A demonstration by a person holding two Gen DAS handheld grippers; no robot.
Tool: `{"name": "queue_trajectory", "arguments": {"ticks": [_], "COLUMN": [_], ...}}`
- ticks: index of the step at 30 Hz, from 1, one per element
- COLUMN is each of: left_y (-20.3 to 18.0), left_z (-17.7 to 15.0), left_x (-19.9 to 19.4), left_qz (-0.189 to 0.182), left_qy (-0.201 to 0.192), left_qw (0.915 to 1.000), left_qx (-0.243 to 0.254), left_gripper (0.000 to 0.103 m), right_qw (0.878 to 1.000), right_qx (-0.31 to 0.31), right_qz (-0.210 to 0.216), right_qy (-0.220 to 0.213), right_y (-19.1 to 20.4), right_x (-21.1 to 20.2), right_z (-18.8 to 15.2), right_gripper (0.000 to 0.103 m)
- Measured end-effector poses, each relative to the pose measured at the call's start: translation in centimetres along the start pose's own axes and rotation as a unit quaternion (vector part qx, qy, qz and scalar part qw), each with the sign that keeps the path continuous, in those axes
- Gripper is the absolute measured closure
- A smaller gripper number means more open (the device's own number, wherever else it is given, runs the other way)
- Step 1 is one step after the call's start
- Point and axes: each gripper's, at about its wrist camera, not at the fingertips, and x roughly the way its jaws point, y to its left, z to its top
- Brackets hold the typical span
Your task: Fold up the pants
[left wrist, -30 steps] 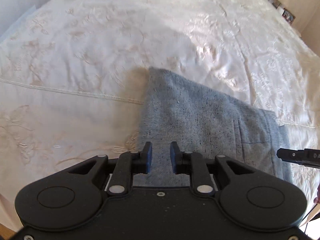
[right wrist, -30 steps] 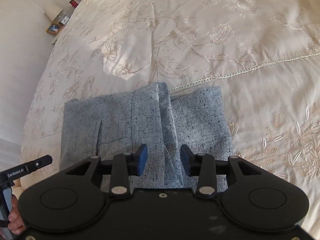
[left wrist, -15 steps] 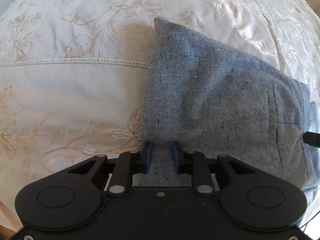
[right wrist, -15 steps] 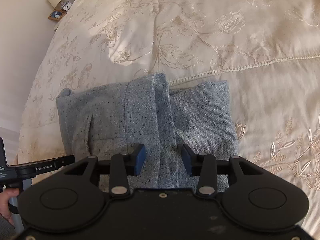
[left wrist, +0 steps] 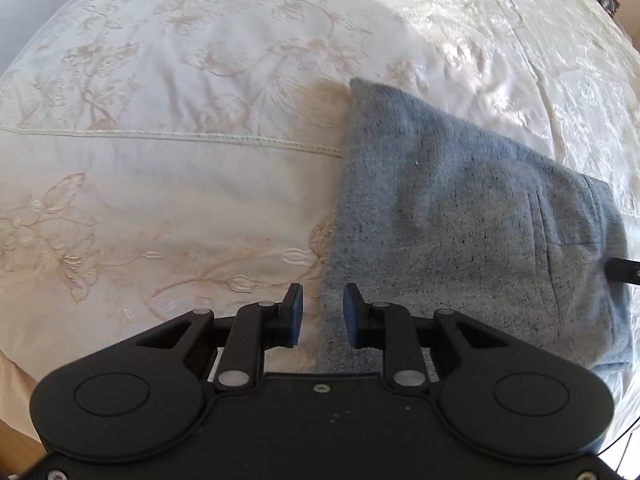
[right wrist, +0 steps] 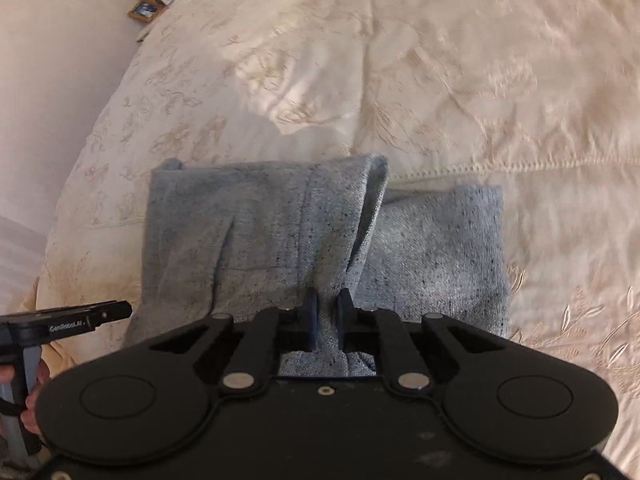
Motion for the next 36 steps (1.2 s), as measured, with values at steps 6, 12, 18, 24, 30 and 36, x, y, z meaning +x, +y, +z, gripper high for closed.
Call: {"name": "queue_trajectory", "arguments": {"ticks": [6,12,18,24,30,36], "left_y": [-0.3,-3.6,-8.3,-11.4,-12.6,-12.7], "left_z": [1.0,1.5,1.7,3.7,6.3,7.7], "left_x": [-2.4,-2.3,-1.5,1.0,4.2,7.9], "left_qz": [-0.006,-0.025,-0.029,-0.024,-0.011,-0.002], "left_qy": [-0.029,-0.04,-0.033,-0.005,0.021,0.055], "left_qw": [0.9996,0.9978,0.9916,0.9912,0.994,0.9938], "left_qx": [0.006,0.047,0.121,0.13,0.107,0.096], "left_gripper": [0.071,0.071,0.071,0.071,0.071,0.07], "right_qw": [0.997,0.997,0.99,0.991,0.99,0.986], "right_qx": [-0.027,0.005,0.019,-0.03,-0.06,-0.077], "right_qz": [-0.006,-0.06,-0.136,-0.111,-0.122,-0.146], "right_qy": [-0.068,-0.038,-0.031,-0.068,-0.047,-0.013], "right_y": [2.0,-2.5,-4.3,-0.9,0.6,0.1], "right_x": [-7.7,-6.4,-4.5,-4.4,-0.3,2.9], "right_z": [-0.2,-1.7,-1.8,-0.2,1.8,2.9], "right_gripper": [0.097,0.093,0.083,0.075,0.075,0.077]}}
